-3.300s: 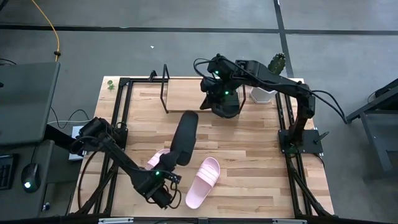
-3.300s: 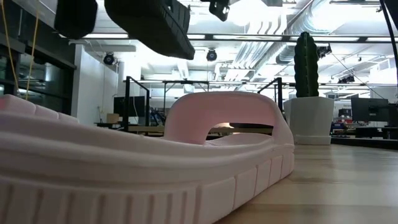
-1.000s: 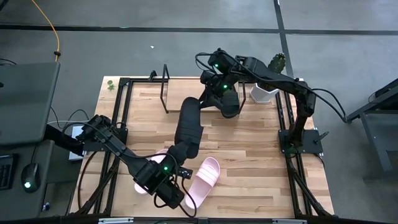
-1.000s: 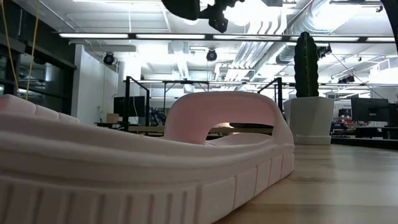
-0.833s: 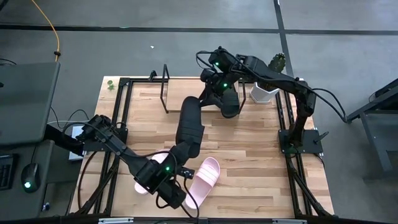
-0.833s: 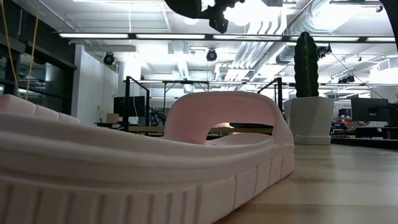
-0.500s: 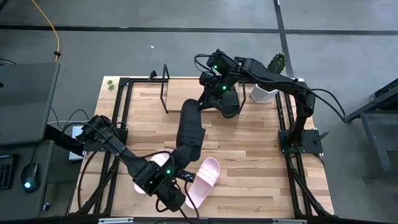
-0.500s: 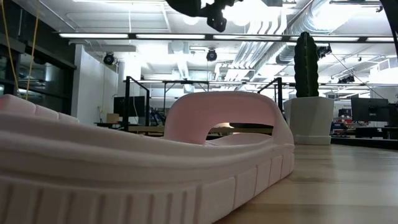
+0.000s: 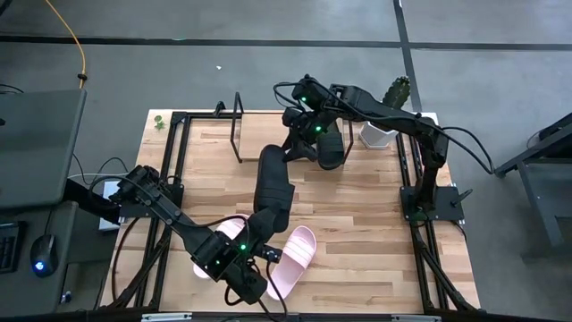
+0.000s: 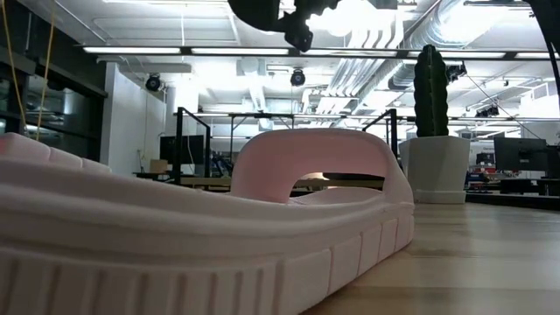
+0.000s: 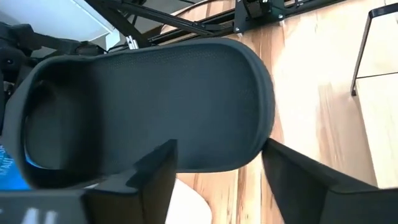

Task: Pick and place slides into the shelf
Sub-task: Put the black slide on the shelf

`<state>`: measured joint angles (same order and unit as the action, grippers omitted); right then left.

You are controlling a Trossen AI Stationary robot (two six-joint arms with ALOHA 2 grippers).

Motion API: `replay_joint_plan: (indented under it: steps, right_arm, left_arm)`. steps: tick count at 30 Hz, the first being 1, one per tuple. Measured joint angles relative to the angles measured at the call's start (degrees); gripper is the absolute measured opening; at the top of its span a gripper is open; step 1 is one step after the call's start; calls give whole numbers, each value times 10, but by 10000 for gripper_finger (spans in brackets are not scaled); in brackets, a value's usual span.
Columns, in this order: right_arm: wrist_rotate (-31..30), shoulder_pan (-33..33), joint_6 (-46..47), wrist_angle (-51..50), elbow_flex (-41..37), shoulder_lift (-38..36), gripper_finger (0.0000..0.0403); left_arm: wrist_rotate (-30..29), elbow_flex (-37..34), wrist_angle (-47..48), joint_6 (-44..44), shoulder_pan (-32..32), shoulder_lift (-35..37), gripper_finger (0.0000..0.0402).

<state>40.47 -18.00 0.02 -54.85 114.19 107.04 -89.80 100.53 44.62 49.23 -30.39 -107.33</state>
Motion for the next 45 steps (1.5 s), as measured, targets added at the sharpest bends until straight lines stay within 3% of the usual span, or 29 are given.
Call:
replay_joint_plan:
  steps: [10, 16, 25, 31, 37, 45]
  right_arm:
    - [-26, -1, 27, 1, 0, 0, 14]
    - [-63, -2, 21, -6, 0, 0, 9]
    - [-65, -25, 17, -11, 0, -2, 3]
    - [-81, -33, 11, -17, 1, -14, 1]
    - [-145, -35, 4, -24, 1, -39, 0]
    - [-150, -38, 10, -42, 1, -65, 0]
  left_arm:
    - [0, 0, 0, -2, 0, 0, 0]
    - [6, 0, 2, -36, 1, 0, 14]
    - [14, 0, 29, -112, 2, 0, 43]
    - [15, 0, 73, -154, 2, 0, 40]
    - [14, 0, 92, -187, 0, 0, 35]
    - [15, 0, 95, -200, 0, 0, 44]
